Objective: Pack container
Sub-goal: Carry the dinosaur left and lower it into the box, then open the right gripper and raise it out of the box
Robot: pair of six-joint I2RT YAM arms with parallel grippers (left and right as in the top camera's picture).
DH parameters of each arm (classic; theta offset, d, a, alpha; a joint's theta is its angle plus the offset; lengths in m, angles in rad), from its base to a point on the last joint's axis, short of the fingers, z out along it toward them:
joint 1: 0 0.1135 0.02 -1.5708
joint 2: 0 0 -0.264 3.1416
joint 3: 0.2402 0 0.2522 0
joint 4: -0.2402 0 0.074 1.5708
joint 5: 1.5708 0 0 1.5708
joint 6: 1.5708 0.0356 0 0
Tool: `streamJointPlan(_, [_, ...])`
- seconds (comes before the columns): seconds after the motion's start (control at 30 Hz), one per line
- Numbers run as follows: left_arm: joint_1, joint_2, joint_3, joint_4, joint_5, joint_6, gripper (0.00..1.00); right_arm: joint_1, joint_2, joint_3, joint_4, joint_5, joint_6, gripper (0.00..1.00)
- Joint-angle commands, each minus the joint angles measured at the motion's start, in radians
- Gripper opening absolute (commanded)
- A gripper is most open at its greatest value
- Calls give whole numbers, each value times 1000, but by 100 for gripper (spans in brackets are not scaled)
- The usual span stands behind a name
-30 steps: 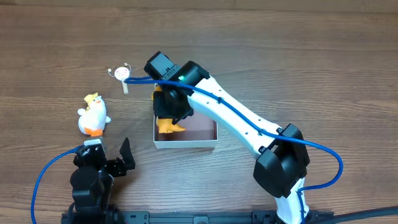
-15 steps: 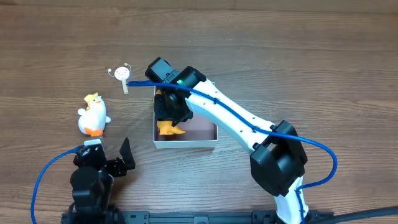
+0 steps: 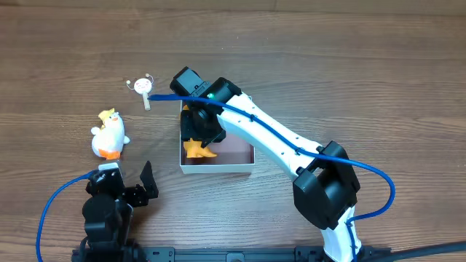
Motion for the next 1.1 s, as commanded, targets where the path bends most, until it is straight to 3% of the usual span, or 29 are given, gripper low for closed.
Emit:
streamJointPlan(0.0, [7, -3, -3, 2, -4, 19, 100, -6, -1, 0, 8, 5, 4, 59])
streamJointPlan(0.1, [7, -3, -3, 2, -4, 19, 100, -6, -2, 0, 9, 7, 1, 64])
streamJointPlan(0.53, [7, -3, -3, 2, -4, 19, 100, -37, -2, 34, -23, 21, -34, 68])
streamJointPlan(0.67, [7, -3, -3, 2, -4, 19, 100, -86, -2, 194, -147, 56, -127, 71])
streamJointPlan(0.9, [7, -2, -3, 2, -4, 19, 100, -154, -3, 636, -473, 455, -139, 92])
streamJointPlan(1.07, [7, -3, -3, 2, -4, 19, 100, -368, -15, 723, -558, 368, -194, 95])
